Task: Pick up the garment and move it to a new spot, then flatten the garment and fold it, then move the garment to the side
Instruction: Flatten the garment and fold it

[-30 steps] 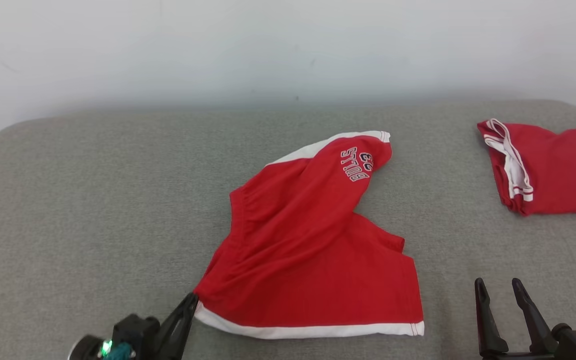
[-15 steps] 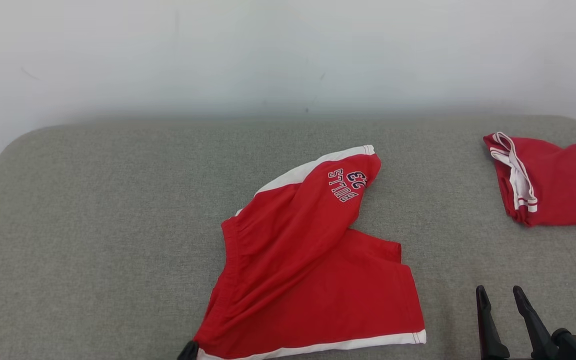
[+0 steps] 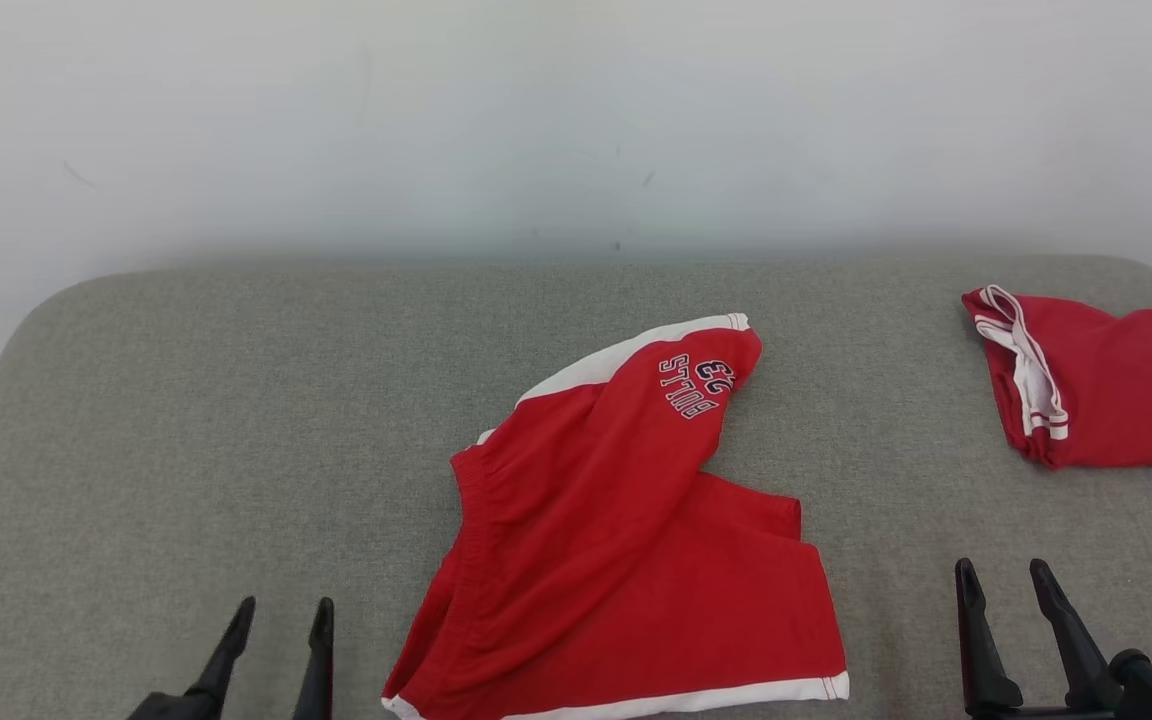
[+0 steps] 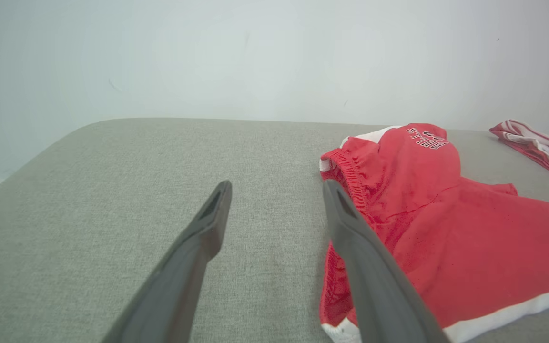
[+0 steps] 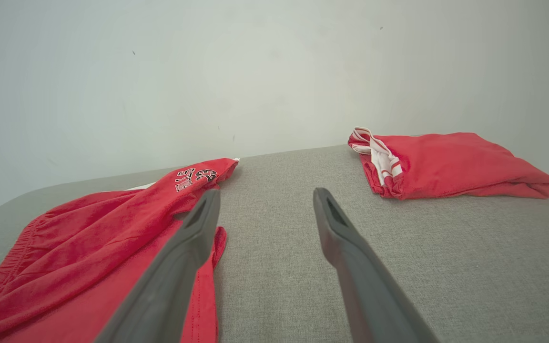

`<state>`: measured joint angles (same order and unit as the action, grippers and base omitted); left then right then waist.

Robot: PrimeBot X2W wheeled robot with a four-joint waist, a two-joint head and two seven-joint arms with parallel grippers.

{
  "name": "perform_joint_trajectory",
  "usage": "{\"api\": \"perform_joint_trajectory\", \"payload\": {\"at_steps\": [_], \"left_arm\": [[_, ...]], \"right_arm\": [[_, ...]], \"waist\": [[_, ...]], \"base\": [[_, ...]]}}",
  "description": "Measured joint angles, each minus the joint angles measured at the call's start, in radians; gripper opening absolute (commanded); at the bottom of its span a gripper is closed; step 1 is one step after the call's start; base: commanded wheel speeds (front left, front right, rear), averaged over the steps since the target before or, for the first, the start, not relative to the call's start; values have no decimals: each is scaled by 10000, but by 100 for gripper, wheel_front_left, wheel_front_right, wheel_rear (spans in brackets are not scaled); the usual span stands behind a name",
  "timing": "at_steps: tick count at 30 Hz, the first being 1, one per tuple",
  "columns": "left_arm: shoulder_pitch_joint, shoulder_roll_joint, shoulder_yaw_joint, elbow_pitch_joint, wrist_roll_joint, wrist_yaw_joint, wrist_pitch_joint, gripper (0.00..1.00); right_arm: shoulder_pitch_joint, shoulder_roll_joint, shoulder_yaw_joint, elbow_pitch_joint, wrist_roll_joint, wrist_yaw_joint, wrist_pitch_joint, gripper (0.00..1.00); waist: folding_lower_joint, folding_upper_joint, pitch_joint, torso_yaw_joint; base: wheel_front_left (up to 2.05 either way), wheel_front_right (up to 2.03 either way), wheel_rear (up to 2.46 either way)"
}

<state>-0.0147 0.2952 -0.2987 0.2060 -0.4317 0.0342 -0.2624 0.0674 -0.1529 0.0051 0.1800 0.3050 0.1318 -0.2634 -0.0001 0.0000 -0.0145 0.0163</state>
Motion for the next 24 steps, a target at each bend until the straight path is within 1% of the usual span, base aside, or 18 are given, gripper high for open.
{"api": "perform_joint_trajectory", "payload": {"at_steps": [6,13,16,24], "left_arm": [[309,-140,1181,-677,548,-109,-2,100],[737,-518,2257,-1200,1005,-151,-2,100],[895,-696,2594,-1321,1218,-171,-2,100],[1187,-1083,3124,-1398,1530,-614,-2,100]], "right_arm": [[17,13,-40,-221,-13,0,-2,100],[237,59,-136,-550,-75,0,-2,100],[384,119,-150,-635,-105,0,-2,100],[523,207,-142,-654,-132,0,-2,100]], "waist": [[0,0,-51,8],[0,0,-54,33],[0,0,-45,33],[0,0,-21,5]], "base": [[0,0,0],[0,0,0],[0,0,0],[0,0,0]]}}
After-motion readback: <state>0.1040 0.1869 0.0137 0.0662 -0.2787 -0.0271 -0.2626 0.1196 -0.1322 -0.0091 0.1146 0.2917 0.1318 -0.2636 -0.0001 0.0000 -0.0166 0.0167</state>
